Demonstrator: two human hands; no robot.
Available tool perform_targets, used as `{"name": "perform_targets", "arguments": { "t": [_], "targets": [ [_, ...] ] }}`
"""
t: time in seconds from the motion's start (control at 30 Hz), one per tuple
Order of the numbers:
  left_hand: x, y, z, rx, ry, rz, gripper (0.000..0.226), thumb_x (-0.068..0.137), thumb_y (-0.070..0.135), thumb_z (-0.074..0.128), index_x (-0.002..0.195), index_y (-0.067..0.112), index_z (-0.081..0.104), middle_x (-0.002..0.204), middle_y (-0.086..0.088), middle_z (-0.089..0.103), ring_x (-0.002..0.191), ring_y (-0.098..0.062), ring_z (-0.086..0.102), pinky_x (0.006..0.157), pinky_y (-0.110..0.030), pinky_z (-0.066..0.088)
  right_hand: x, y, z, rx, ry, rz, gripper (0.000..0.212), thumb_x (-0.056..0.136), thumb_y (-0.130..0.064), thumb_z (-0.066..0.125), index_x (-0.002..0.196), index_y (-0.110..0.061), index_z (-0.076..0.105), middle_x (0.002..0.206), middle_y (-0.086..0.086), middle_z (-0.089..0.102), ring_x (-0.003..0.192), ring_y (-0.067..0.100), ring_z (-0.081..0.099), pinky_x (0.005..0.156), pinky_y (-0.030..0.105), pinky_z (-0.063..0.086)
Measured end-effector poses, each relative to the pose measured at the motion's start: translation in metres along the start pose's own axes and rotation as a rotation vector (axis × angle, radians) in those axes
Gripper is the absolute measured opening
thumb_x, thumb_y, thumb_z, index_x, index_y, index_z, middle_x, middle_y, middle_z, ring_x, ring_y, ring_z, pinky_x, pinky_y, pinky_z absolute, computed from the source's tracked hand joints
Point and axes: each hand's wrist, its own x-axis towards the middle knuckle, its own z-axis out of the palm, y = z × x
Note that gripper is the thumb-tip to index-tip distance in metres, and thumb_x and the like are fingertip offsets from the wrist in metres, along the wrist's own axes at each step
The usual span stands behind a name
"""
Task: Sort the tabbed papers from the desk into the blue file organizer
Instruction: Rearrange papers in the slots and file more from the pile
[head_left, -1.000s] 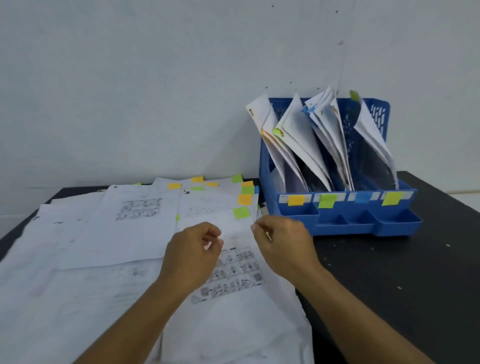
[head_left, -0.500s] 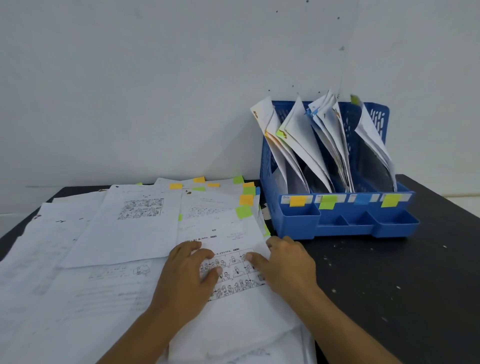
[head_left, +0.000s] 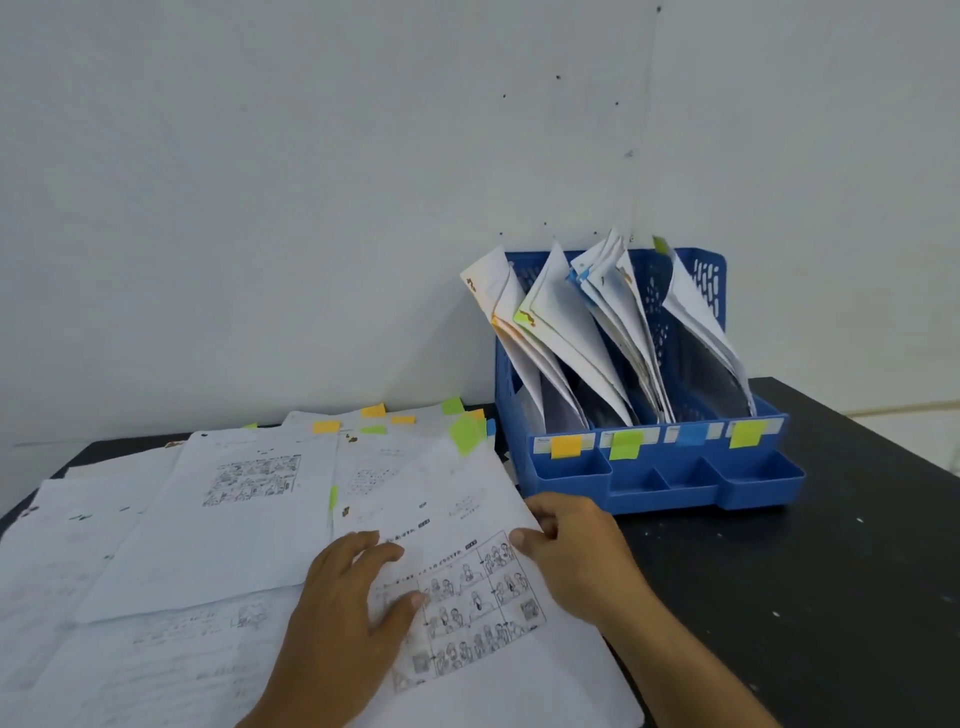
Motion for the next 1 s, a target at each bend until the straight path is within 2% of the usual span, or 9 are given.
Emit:
{"name": "perform_targets", "arguments": {
  "t": [0.17,0.27,0.33,0.43,0.6,0.73,0.8,0.87,1.0],
  "targets": [
    [0.017,0.014,-0.012,-0.083,0.050,-0.024,0.042,0.071,0.057,0.066,0.109,0.042,0.059,0.125,0.017,0.052,0.119,-0.010,0.048,0.098,-0.029,0.039,-0.018,-0.008,-0.046,0.173,0.025,-0.029,0.013,0.097,-0.032,0.062,0.088,-0.027,0.071,0.081,-0.009,0.074,0.073,0.007,0.071,0.062,0.023,0.054],
    [0.030,0.033,-0.024,-0.145,0.100,0.019,0.042,0.077,0.054,0.066,0.115,0.043,0.055,0.124,0.026,0.051,0.117,-0.005,0.049,0.098,-0.028,0.040,-0.030,-0.018,-0.077,0.382,0.025,-0.037,0.011,0.095,-0.024,0.064,0.092,-0.019,0.073,0.082,-0.003,0.077,0.073,0.015,0.074,0.063,0.029,0.058],
    [0.042,0.049,-0.034,-0.245,0.155,0.006,0.045,0.077,0.049,0.063,0.120,0.042,0.052,0.122,0.034,0.047,0.114,-0.004,0.049,0.096,-0.027,0.039,-0.036,-0.024,-0.097,0.482,0.064,-0.048,0.011,0.094,-0.020,0.065,0.094,-0.013,0.073,0.083,0.005,0.077,0.075,0.024,0.075,0.067,0.038,0.061],
    [0.063,0.073,-0.043,-0.380,0.248,0.024,0.048,0.082,0.047,0.058,0.128,0.033,0.052,0.124,0.025,0.053,0.117,-0.001,0.051,0.098,-0.029,0.041,-0.038,-0.031,-0.124,0.625,0.213,-0.088,0.011,0.092,-0.018,0.067,0.092,-0.009,0.074,0.086,0.013,0.077,0.079,0.034,0.074,0.075,0.052,0.060],
    [0.100,0.116,-0.045,-0.513,0.385,0.081,0.041,0.092,0.044,0.053,0.128,0.026,0.052,0.122,0.018,0.056,0.110,0.003,0.053,0.085,-0.018,0.043,-0.032,-0.048,-0.167,0.739,0.544,-0.177,0.014,0.094,-0.027,0.066,0.086,-0.017,0.070,0.083,0.004,0.077,0.073,0.026,0.075,0.069,0.046,0.060],
    [0.133,0.144,-0.040,-0.479,0.354,0.098,0.030,0.093,0.023,0.061,0.122,0.028,0.056,0.116,0.016,0.057,0.094,0.001,0.056,0.073,-0.017,0.047,-0.022,-0.061,-0.193,0.790,0.763,-0.257,0.016,0.096,-0.029,0.064,0.081,-0.022,0.064,0.087,0.003,0.076,0.079,0.023,0.074,0.070,0.045,0.062],
    [0.151,0.156,-0.036,-0.428,0.299,0.110,0.032,0.092,0.021,0.062,0.123,0.027,0.057,0.116,0.018,0.058,0.086,0.004,0.057,0.068,-0.011,0.044,-0.017,-0.066,-0.200,0.776,0.841,-0.315,0.016,0.097,-0.029,0.063,0.081,-0.023,0.065,0.086,0.001,0.075,0.075,0.017,0.073,0.068,0.039,0.062],
    [0.169,0.168,-0.033,-0.387,0.226,0.109,0.035,0.092,0.021,0.062,0.126,0.026,0.056,0.120,0.017,0.059,0.081,0.001,0.058,0.071,-0.011,0.042,-0.012,-0.071,-0.205,0.727,0.920,-0.379,0.017,0.097,-0.030,0.063,0.081,-0.023,0.064,0.079,-0.004,0.073,0.070,0.011,0.071,0.063,0.031,0.060],
    [0.203,0.184,-0.024,-0.268,0.077,0.049,0.044,0.092,0.028,0.061,0.135,0.023,0.050,0.131,0.002,0.056,0.103,-0.012,0.054,0.083,-0.019,0.036,0.000,-0.082,-0.208,0.582,1.044,-0.459,0.017,0.097,-0.033,0.060,0.082,-0.026,0.063,0.078,-0.007,0.069,0.069,0.008,0.067,0.059,0.025,0.054]
  ]
}}
